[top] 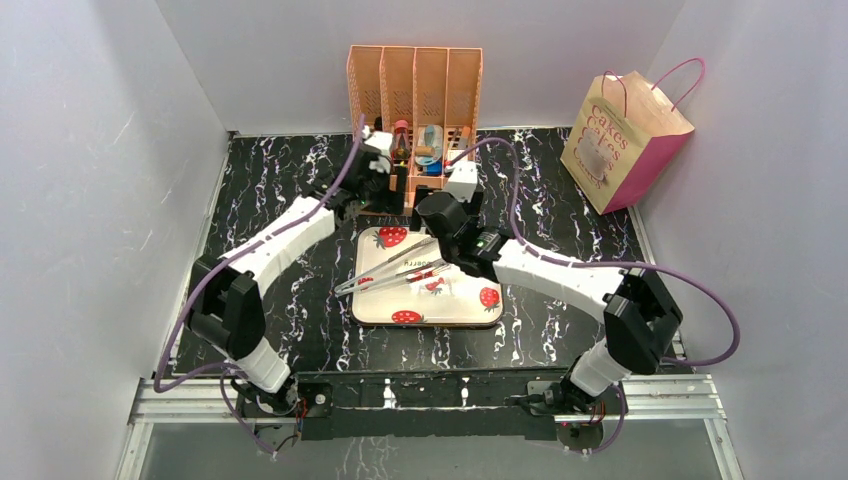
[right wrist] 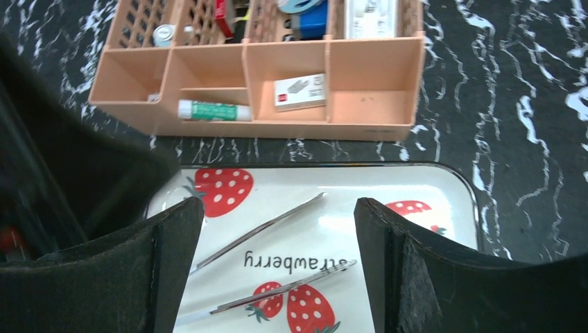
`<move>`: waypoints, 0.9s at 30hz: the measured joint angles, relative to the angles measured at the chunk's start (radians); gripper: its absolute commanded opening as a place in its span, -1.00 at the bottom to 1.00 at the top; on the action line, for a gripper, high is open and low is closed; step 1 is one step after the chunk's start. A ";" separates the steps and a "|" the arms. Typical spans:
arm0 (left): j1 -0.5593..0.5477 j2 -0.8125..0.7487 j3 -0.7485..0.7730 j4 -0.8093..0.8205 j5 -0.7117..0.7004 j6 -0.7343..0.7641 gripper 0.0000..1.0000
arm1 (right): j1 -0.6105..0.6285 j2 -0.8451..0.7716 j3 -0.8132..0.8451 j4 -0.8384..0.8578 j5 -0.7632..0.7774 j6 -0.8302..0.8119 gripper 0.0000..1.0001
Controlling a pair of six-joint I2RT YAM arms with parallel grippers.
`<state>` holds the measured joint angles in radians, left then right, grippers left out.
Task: Take the fake bread out of the paper bag
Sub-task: Pick up the paper bag from the corner of the board.
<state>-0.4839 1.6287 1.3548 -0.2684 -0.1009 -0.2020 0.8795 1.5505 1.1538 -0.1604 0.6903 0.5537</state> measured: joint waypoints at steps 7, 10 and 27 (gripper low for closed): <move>-0.092 -0.055 -0.116 -0.103 -0.053 -0.008 0.54 | -0.084 -0.060 -0.037 -0.069 0.056 0.082 0.59; -0.088 -0.074 -0.138 -0.137 -0.108 -0.027 0.54 | -0.159 -0.083 -0.077 -0.087 0.060 0.108 0.59; 0.016 -0.058 -0.222 -0.119 -0.166 -0.253 0.59 | -0.566 0.004 0.269 0.059 0.138 -0.241 0.70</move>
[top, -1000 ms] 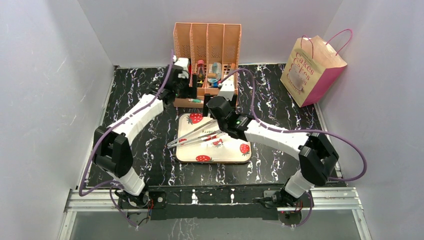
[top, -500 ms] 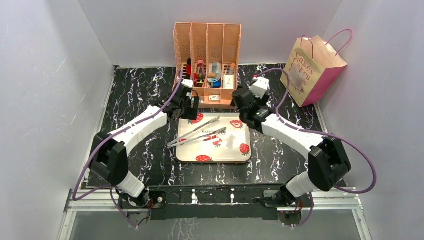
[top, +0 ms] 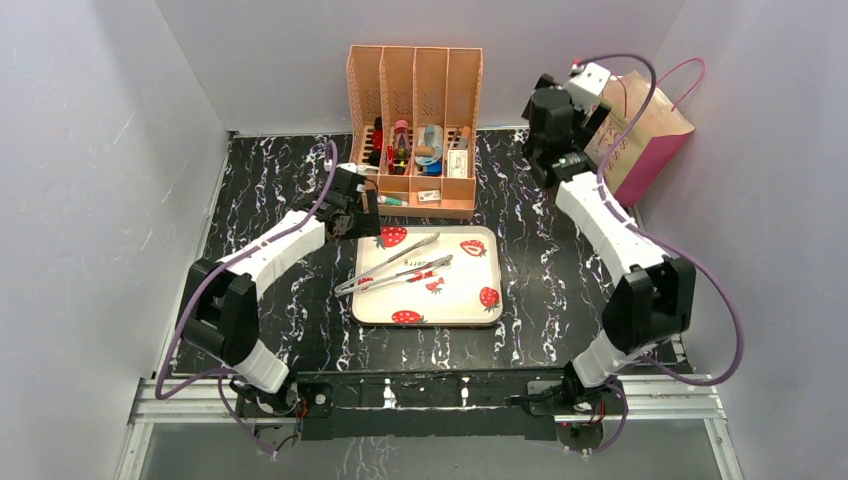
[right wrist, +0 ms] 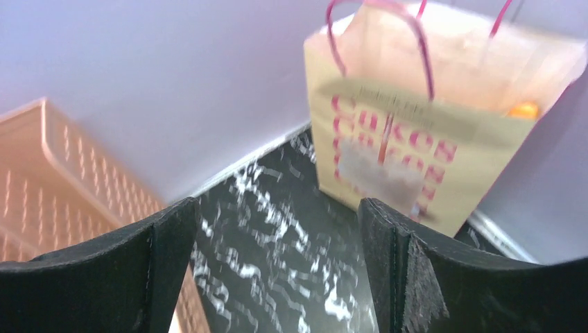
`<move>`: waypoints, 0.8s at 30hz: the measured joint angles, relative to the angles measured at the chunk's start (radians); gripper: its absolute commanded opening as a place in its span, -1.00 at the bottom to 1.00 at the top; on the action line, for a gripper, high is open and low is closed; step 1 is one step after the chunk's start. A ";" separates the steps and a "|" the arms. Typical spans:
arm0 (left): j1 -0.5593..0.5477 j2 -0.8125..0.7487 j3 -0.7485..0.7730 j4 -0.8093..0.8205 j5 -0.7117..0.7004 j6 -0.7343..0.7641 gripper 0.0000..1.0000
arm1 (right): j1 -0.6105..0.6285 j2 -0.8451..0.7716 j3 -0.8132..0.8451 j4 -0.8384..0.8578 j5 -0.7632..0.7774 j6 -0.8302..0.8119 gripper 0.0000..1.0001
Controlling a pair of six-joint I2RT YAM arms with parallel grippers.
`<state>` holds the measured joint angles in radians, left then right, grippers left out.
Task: Take the fake bread out of the paper bag
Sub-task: Pick up the paper bag from the corner of the board.
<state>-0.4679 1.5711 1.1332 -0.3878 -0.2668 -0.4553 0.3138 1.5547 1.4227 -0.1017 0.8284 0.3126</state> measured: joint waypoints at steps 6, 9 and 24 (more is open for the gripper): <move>0.051 0.000 -0.001 0.001 0.039 -0.011 0.61 | -0.114 0.161 0.216 0.031 0.028 -0.169 0.92; 0.066 0.000 -0.008 0.014 0.060 -0.011 0.61 | -0.158 0.229 0.290 0.032 0.048 -0.241 0.93; 0.087 0.012 -0.062 0.064 0.172 -0.051 0.59 | -0.269 0.373 0.473 0.027 0.051 -0.459 0.92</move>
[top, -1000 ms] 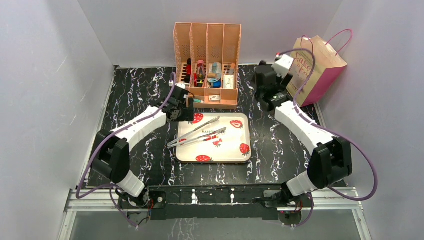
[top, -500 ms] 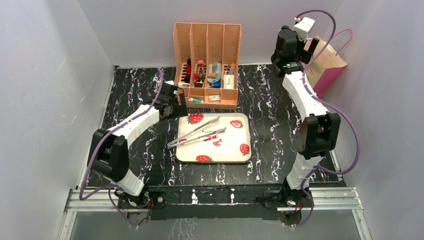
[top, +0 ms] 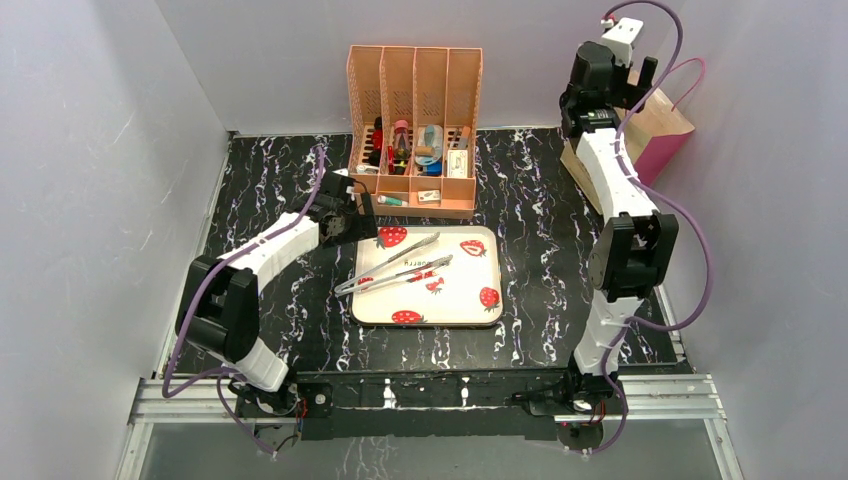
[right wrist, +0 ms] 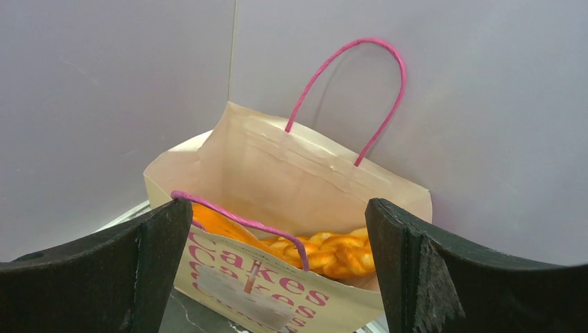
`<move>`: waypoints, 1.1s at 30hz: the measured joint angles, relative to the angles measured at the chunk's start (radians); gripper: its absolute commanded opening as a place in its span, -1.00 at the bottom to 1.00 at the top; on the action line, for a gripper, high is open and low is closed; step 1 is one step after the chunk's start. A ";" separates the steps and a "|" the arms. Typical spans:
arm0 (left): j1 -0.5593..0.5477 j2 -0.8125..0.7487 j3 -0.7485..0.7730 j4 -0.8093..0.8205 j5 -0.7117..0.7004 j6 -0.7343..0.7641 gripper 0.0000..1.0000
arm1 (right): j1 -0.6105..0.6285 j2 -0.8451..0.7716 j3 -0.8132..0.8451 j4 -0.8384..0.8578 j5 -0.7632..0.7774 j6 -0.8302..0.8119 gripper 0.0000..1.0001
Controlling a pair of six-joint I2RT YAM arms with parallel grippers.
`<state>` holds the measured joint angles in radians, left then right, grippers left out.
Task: Take the fake bread out of the paper bag
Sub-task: Pick up the paper bag from the corner of the board.
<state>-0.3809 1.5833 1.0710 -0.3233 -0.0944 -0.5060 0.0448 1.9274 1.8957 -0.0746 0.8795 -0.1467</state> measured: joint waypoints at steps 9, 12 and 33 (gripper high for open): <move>0.000 0.000 0.000 0.002 0.016 -0.003 0.59 | 0.001 0.076 0.171 -0.156 -0.004 -0.030 0.90; 0.000 0.000 0.001 0.002 0.025 -0.003 0.58 | 0.006 0.075 0.176 -0.219 0.012 -0.014 0.96; 0.000 -0.064 -0.001 0.018 0.051 -0.011 0.55 | 0.100 0.027 -0.042 -0.210 0.151 0.051 0.96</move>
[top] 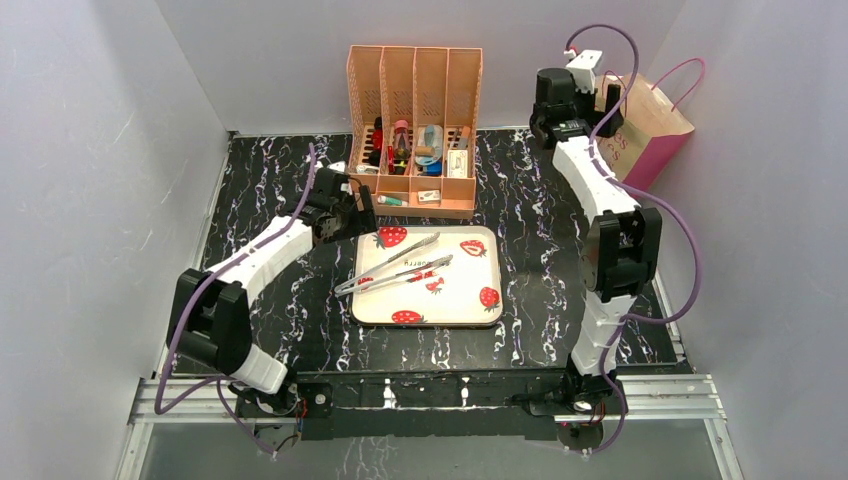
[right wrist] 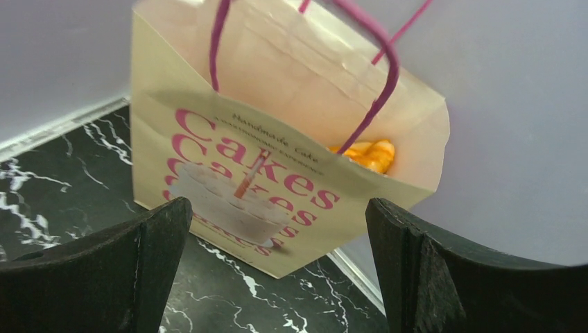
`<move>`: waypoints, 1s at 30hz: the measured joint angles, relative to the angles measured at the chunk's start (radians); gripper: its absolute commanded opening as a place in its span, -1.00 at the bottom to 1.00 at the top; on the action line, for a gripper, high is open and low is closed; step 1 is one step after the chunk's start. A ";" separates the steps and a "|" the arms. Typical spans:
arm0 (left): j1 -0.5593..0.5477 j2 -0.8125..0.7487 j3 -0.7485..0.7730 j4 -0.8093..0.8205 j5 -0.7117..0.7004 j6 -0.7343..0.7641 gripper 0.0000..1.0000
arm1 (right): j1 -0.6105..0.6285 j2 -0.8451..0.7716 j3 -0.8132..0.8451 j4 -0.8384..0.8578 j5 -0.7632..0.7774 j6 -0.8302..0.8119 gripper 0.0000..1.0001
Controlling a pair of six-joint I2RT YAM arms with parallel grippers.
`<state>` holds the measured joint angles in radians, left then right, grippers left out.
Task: Take the fake bread out of the paper bag
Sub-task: Pick up the paper bag from the corner of the board.
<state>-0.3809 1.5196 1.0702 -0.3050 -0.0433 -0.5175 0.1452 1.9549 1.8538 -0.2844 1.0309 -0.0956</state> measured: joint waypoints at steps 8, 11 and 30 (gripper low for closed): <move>0.000 -0.035 -0.011 0.013 -0.007 -0.011 0.54 | -0.010 -0.018 -0.172 0.152 0.079 -0.023 0.96; 0.000 -0.041 -0.022 0.013 -0.020 -0.011 0.54 | -0.011 -0.053 -0.243 0.228 0.100 -0.045 0.96; 0.000 -0.040 -0.079 0.014 -0.035 -0.023 0.50 | -0.055 -0.111 -0.328 0.564 0.142 -0.196 0.96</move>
<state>-0.3809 1.4796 0.9913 -0.2905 -0.0784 -0.5407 0.0898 1.8442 1.5253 0.2794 1.1732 -0.2920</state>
